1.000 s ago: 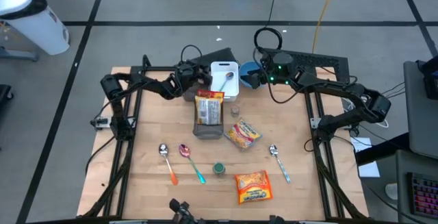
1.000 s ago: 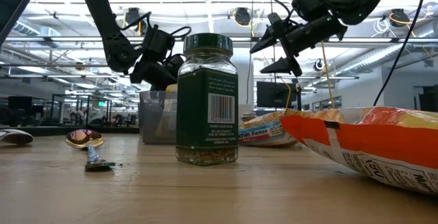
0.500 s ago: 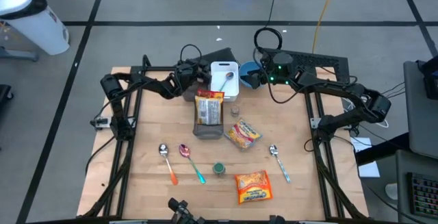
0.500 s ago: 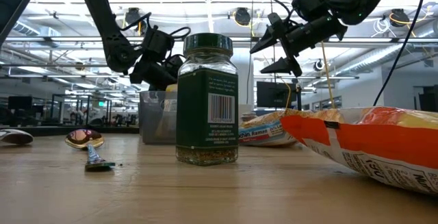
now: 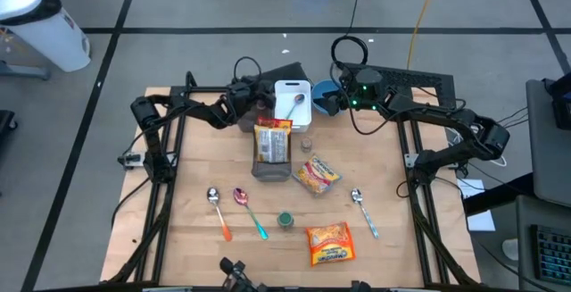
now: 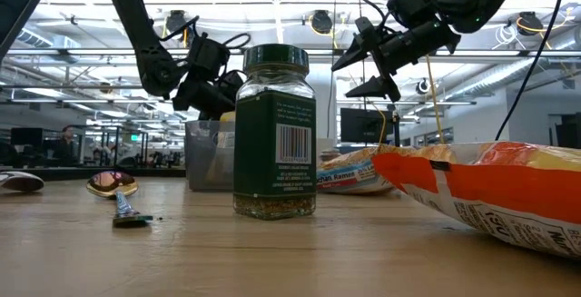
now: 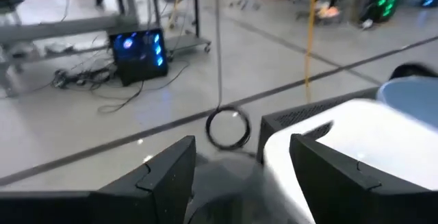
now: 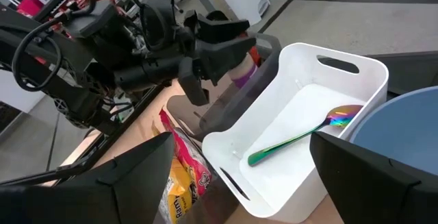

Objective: Pick & Place Food Item
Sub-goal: Put the orange spoon into the white bin

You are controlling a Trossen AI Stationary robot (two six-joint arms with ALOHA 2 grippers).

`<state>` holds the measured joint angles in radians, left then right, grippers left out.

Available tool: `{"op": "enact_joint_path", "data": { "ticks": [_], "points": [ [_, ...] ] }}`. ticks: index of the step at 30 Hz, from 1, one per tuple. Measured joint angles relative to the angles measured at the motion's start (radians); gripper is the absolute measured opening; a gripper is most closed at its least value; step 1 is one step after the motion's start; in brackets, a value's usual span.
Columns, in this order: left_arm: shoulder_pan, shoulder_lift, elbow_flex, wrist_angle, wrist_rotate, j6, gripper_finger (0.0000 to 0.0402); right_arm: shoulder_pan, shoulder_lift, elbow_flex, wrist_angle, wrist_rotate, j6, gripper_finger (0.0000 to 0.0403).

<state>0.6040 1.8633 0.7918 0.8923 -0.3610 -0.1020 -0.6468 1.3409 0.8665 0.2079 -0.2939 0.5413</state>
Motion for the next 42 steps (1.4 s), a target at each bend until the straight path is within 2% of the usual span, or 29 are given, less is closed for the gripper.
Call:
{"op": "enact_joint_path", "data": {
  "ticks": [4, 9, 13, 18, 21, 27, 33, 35, 39, 42],
  "points": [
    [-0.003, -0.025, 0.000, 0.041, 0.072, 0.039, 0.0243, 0.000, 0.000, 0.000, 0.000, 0.000, 0.001, 0.0336],
    [-0.025, -0.133, 0.000, -0.033, 0.080, 0.158, 0.0243, 0.000, 0.000, 0.000, 0.001, -0.024, 0.000, 0.0336],
    [-0.050, -0.310, 0.000, -0.227, 0.074, 0.193, 0.0243, 0.000, 0.000, 0.000, 0.007, -0.026, -0.001, 0.0336],
    [-0.103, -0.590, 0.000, -0.502, 0.074, 0.037, 0.0243, 0.000, 0.000, 0.000, 0.080, -0.026, 0.000, 0.0336],
    [-0.140, -0.729, 0.000, -0.605, 0.074, -0.027, 0.0243, 0.006, 0.000, 0.000, 0.142, -0.025, -0.001, 0.0336],
    [-0.201, -0.882, 0.000, -0.623, 0.074, -0.112, 0.0244, 0.015, 0.000, 0.000, 0.206, -0.025, -0.060, 0.0336],
    [-0.213, -0.904, 0.000, -0.542, 0.079, -0.090, 0.0244, 0.013, 0.000, 0.000, 0.281, 0.008, -0.087, 0.0336],
    [-0.207, -0.910, 0.000, -0.546, 0.118, -0.093, 0.0244, 0.013, -0.001, 0.001, 0.298, 0.007, -0.083, 0.0336],
    [-0.183, -0.974, 0.000, -0.665, 0.311, -0.020, 0.0244, 0.031, -0.014, 0.014, 0.300, 0.007, -0.048, 0.0336],
    [-0.172, -1.039, 0.000, -0.805, 0.345, 0.016, 0.0244, 0.070, -0.020, 0.035, 0.262, 0.009, -0.055, 0.0336]
  ]
}}
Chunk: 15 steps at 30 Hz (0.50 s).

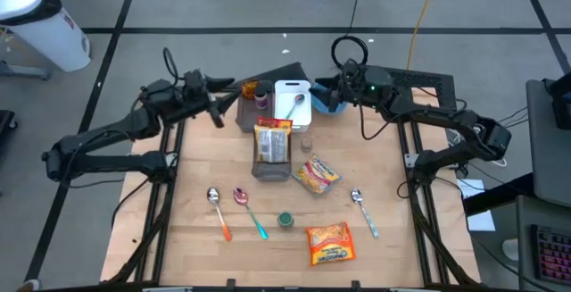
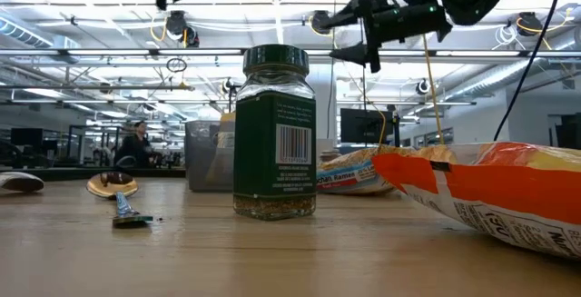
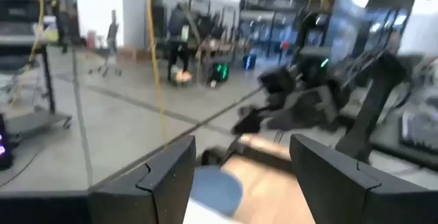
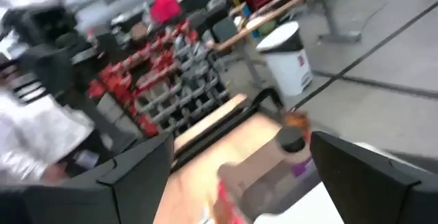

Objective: Pick & Place Food Item
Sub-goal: Put the orange spoon into the white bin

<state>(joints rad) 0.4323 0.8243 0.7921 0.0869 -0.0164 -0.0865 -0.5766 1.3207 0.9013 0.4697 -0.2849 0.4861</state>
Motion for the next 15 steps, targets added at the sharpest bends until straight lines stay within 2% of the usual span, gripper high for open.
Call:
{"op": "enact_joint_path", "data": {
  "ticks": [5, 8, 15],
  "points": [
    [0.000, -0.106, 0.000, -0.208, 0.006, -0.001, 0.0244, 0.106, -0.004, 0.075, -0.120, 0.125, -0.127, 0.0336],
    [0.000, -0.148, 0.000, -0.297, 0.048, -0.048, 0.0244, 0.156, -0.003, 0.096, -0.122, 0.181, -0.170, 0.0336],
    [-0.001, -0.162, 0.000, -0.355, 0.172, -0.178, 0.0244, 0.227, -0.002, 0.103, -0.112, 0.265, -0.169, 0.0336]
  ]
}}
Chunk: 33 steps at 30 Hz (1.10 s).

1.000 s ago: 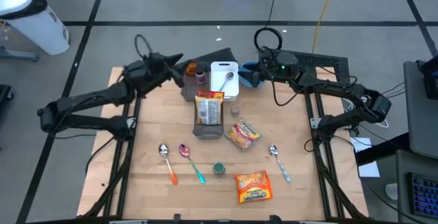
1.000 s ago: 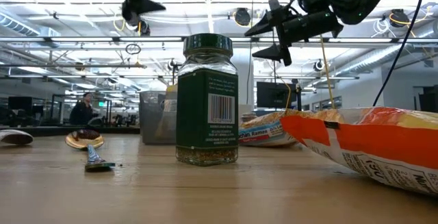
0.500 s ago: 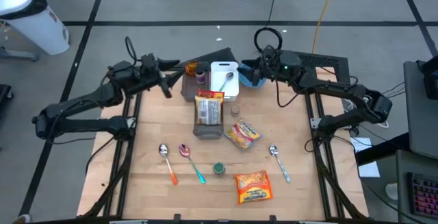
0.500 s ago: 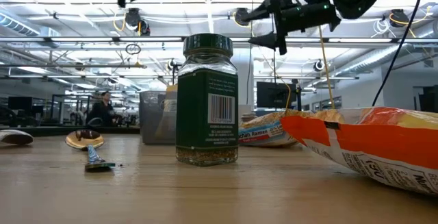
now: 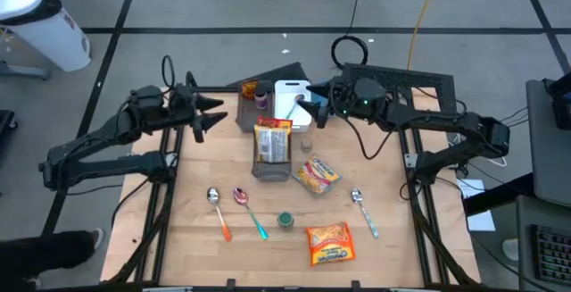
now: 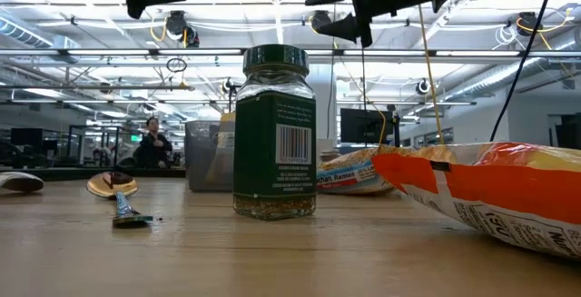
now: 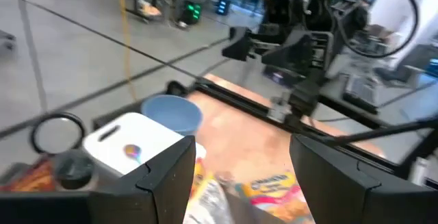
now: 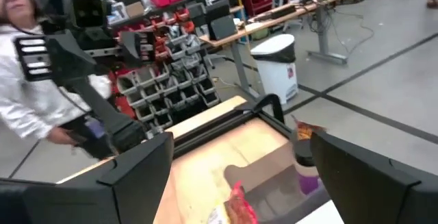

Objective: Pick & Place Food Item
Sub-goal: Put the orange spoon into the white bin

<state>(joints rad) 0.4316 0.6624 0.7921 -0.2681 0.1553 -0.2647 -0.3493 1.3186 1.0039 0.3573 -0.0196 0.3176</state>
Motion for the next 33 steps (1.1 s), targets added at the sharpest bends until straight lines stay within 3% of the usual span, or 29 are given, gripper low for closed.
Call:
{"op": "enact_joint_path", "data": {
  "ticks": [7, 16, 24, 27, 33],
  "points": [
    [0.000, 0.064, 0.000, 0.109, 0.135, -0.053, 0.0244, 0.011, 0.005, 0.000, 0.007, 0.001, 0.011, 0.0336],
    [0.000, 0.210, 0.000, 0.590, 0.301, -0.333, 0.0244, 0.008, 0.005, 0.000, 0.004, -0.046, 0.036, 0.0336],
    [-0.022, 0.372, 0.000, 0.995, 0.342, -0.499, 0.0253, 0.002, 0.005, -0.001, 0.003, -0.116, 0.035, 0.0336],
    [-0.033, 0.404, 0.000, 1.029, 0.310, -0.508, 0.0242, 0.005, 0.005, -0.001, -0.010, -0.121, 0.037, 0.0336],
    [-0.056, 0.423, 0.000, 1.029, 0.282, -0.535, 0.0181, 0.004, 0.006, -0.001, -0.019, -0.246, 0.037, 0.0336]
  ]
}}
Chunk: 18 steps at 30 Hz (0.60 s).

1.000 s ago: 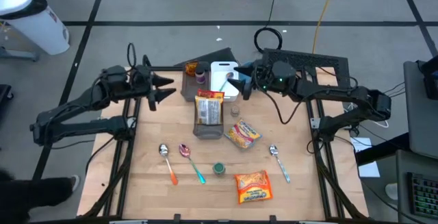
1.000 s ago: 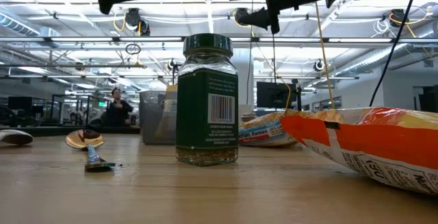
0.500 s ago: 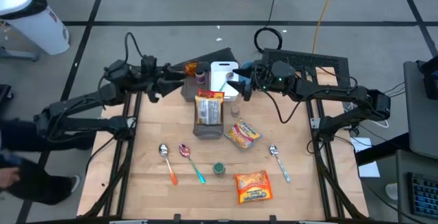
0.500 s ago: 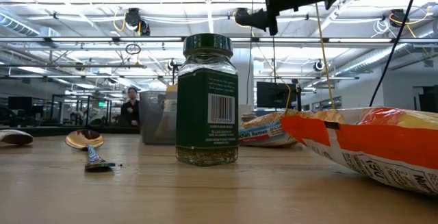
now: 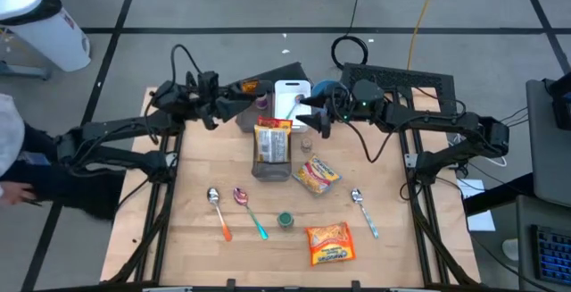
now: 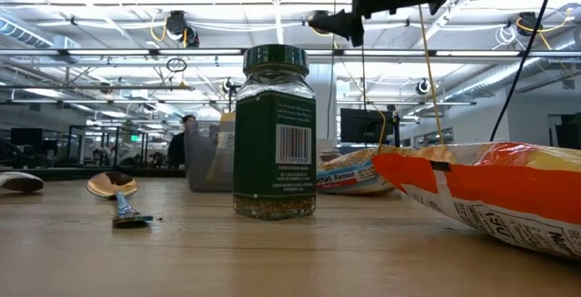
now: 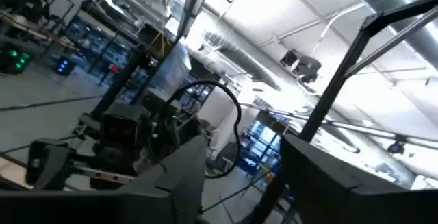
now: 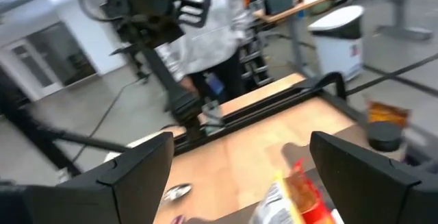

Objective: Pick & Place Food Item
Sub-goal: Put the orange spoon into the white bin

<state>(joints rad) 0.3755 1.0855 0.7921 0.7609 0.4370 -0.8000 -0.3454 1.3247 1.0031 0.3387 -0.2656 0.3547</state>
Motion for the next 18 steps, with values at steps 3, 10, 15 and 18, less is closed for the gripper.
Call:
{"op": "enact_joint_path", "data": {
  "ticks": [3, 10, 15, 18],
  "points": [
    [-0.013, -0.005, 0.000, -0.003, -0.004, -0.057, 0.0146, 0.000, 0.000, 0.000, -0.001, -0.052, 0.000, 0.0336],
    [-0.124, -0.063, 0.000, 0.002, -0.073, -0.092, 0.0102, 0.000, 0.000, -0.001, 0.000, -0.154, 0.000, 0.0336],
    [-0.268, -0.098, 0.000, -0.014, -0.202, 0.003, 0.0099, 0.000, 0.000, -0.001, 0.003, -0.229, 0.011, 0.0336],
    [-0.361, -0.132, 0.000, -0.129, -0.302, 0.083, 0.0099, 0.000, 0.000, -0.001, 0.024, -0.236, 0.026, 0.0329]
  ]
}}
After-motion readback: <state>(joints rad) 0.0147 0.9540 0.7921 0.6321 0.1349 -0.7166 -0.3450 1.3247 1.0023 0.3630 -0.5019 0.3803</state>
